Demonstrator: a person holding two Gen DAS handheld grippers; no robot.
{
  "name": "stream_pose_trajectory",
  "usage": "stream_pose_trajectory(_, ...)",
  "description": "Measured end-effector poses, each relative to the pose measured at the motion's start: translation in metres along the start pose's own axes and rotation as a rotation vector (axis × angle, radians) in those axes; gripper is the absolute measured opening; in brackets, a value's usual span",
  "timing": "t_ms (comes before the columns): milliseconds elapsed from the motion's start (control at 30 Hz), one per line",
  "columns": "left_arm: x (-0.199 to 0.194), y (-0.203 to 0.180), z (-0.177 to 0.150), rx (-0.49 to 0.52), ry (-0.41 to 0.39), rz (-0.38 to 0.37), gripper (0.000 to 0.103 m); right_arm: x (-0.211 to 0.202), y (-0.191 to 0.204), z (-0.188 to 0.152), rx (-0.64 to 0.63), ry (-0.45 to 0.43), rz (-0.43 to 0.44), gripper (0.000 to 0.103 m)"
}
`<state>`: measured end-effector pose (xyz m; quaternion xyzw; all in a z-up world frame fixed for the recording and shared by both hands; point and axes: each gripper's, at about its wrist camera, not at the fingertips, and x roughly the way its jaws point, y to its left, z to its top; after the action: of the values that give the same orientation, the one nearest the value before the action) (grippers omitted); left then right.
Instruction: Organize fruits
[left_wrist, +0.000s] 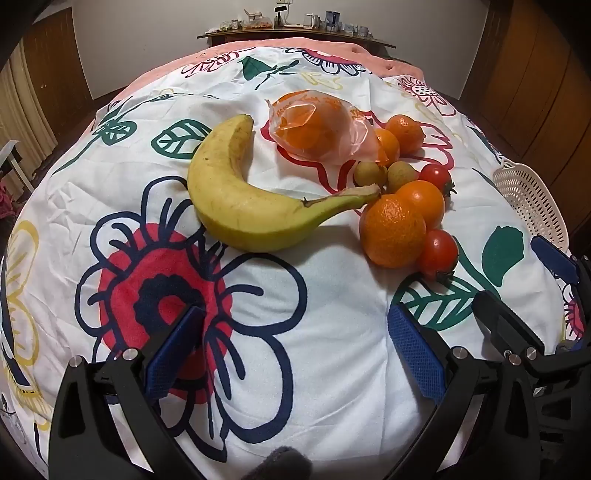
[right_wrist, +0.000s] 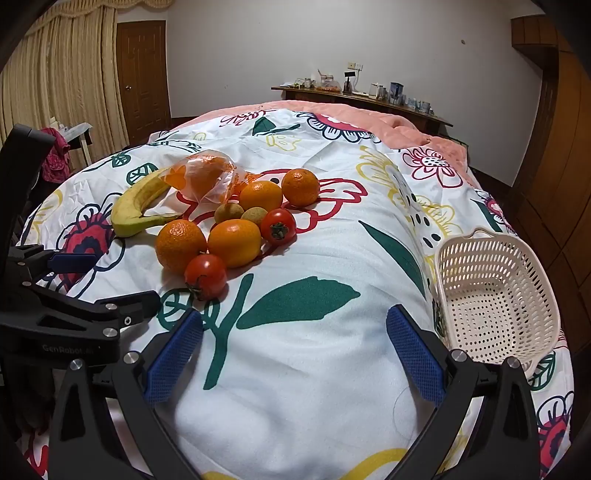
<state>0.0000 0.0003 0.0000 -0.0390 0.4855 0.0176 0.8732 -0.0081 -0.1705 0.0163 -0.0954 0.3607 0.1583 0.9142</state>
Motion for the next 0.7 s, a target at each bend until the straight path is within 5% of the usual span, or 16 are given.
stream_pose_trajectory(533,0.0,-0.001,0.0,0.009,0.001,-0.001,0.101,-0.001,-0.003,0.004,0.002,0.039,-0.02,0.098)
stream_pose_trajectory(700,0.002,-0.006,0.005,0.091,-0.004,-0.02,0.101,0.002,-0.027,0.003,0.114,0.069,-0.015,0.098)
